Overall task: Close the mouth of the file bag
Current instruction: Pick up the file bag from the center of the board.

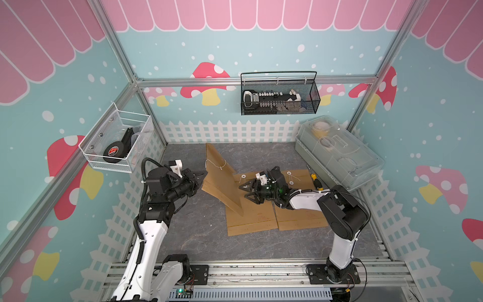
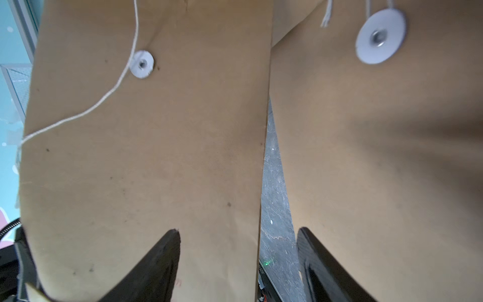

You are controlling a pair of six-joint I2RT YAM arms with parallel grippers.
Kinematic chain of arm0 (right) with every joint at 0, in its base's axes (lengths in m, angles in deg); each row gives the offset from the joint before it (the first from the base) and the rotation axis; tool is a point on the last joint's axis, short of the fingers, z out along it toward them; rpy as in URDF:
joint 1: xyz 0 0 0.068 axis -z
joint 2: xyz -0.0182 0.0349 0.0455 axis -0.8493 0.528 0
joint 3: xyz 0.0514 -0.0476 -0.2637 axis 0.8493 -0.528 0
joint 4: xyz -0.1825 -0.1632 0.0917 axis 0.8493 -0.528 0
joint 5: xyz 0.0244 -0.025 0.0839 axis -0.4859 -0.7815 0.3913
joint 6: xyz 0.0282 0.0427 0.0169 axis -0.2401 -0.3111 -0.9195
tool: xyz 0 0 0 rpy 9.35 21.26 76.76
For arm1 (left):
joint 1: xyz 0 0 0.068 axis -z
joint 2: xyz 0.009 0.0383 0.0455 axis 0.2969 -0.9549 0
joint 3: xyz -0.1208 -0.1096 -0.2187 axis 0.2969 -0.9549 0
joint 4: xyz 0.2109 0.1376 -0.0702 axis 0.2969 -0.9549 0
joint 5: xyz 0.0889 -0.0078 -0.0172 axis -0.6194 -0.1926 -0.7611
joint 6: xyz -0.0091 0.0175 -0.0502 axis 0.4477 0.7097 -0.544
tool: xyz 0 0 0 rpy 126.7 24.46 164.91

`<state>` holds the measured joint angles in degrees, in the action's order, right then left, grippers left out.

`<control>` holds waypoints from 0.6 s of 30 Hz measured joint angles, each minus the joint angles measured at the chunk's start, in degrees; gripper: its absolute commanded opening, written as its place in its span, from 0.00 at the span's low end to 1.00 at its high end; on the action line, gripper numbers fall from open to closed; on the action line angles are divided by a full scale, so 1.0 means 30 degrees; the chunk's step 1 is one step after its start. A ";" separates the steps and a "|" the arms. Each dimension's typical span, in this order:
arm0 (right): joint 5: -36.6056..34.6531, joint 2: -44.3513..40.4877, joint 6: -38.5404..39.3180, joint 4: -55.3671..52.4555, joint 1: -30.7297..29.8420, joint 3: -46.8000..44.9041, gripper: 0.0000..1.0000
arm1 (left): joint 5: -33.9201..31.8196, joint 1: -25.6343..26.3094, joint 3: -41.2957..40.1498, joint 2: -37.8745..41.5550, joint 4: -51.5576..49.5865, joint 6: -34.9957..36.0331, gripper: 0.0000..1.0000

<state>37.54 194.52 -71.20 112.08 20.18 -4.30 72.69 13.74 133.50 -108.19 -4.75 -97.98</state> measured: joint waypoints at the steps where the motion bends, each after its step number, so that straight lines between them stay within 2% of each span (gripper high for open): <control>1: -0.0299 0.0277 -0.0612 0.0845 -0.0299 -0.0095 0.77 | -0.0007 0.0109 0.0160 -0.0066 -0.0051 -0.0036 0.00; 6: -0.1639 0.1654 -0.2943 0.4721 -0.0998 -0.0634 0.80 | -0.0109 0.0699 0.1333 -0.0233 -0.0087 -0.0131 0.00; 18: -0.4255 0.1596 -0.4940 0.8765 -0.0976 -0.0372 0.78 | -0.0510 0.1137 0.1974 -0.0233 0.0036 -0.0627 0.00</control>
<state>24.77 199.30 -86.02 138.37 17.25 -5.41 71.16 17.15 139.42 -108.89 -4.64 -99.86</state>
